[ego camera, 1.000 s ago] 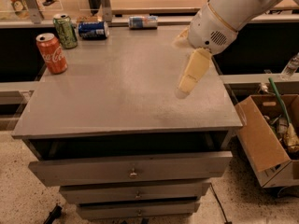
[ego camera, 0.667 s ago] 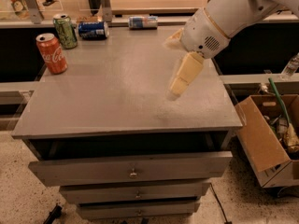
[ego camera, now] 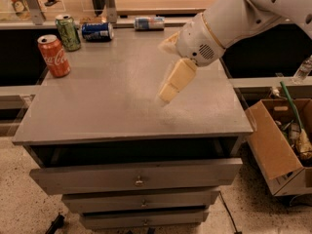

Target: Move orange can near blue chip bag

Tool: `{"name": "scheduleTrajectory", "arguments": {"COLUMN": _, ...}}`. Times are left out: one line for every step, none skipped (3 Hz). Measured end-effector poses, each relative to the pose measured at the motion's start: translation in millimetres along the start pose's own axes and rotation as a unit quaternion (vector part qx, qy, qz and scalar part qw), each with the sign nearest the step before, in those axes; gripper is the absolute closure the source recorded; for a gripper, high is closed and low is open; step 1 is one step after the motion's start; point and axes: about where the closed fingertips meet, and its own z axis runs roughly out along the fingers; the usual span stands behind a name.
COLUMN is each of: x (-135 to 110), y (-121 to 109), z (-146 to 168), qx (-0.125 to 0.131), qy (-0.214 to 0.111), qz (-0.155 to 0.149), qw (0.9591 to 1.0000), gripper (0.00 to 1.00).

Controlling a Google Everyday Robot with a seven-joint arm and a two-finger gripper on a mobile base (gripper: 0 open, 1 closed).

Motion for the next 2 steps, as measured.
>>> {"name": "scheduleTrajectory", "arguments": {"x": -5.3, "y": -2.9, "z": 0.8, "qx": 0.031, "qy": -0.020, "qz": 0.013, "qw": 0.9993, "gripper": 0.00}}
{"name": "scheduleTrajectory", "arguments": {"x": -5.3, "y": -2.8, "z": 0.8, "qx": 0.031, "qy": -0.020, "qz": 0.013, "qw": 0.9993, "gripper": 0.00}}
